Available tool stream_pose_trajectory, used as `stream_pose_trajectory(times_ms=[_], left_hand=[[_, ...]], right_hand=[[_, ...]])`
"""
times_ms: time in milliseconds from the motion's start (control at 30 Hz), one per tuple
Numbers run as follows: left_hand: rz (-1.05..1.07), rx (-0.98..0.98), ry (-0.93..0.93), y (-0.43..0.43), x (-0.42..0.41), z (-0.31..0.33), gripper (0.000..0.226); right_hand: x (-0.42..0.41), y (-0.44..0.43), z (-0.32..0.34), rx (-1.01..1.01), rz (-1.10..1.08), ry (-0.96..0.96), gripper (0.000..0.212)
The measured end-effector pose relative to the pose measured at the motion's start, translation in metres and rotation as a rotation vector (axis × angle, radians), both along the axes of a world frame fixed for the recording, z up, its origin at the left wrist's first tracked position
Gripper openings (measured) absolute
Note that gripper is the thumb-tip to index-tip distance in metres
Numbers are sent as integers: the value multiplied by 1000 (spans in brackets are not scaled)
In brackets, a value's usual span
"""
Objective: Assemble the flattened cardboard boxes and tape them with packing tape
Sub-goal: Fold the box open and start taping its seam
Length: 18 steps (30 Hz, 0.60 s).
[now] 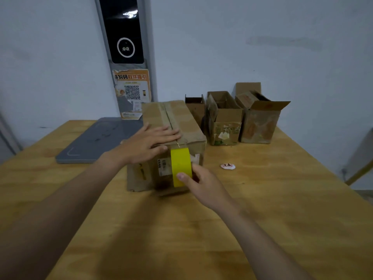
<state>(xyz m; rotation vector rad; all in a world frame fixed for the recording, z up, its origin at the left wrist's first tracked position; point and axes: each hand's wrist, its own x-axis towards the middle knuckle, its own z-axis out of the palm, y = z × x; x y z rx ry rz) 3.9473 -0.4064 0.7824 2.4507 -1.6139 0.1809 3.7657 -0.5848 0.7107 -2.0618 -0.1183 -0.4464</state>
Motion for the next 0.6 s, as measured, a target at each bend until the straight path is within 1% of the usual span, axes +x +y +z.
stream_pose_trajectory(times_ms=[133,267,300,333,400,433,467,533,567,600], left_hand=[[-22,-49,51,2,3,1,49],[-40,-57,146,3,6,6,47],[-50,-61,184,3,7,8,47],[-59,-80,230,4,8,11,47],[-63,-170,343,8,13,16,45],[-53,-219,400,11,16,19,44],[-40,-257,447,13,19,21,44],[-1,-313,475,18,23,24,43],[17,-330,466,19,25,24,42],[28,-341,457,20,27,25,41]], right_hand=[[-1,3,-18,29,33,94,27],[3,-4,-19,136,39,202,22],[5,-7,-15,116,45,230,26],[6,-10,-9,54,44,265,34],[10,-17,5,-136,-3,308,44],[12,-21,14,-212,-52,281,45],[17,-24,24,-251,-109,214,46],[32,-30,45,-259,-211,-33,47],[41,-33,56,-277,-230,-169,43],[53,-34,67,-324,-230,-264,38]])
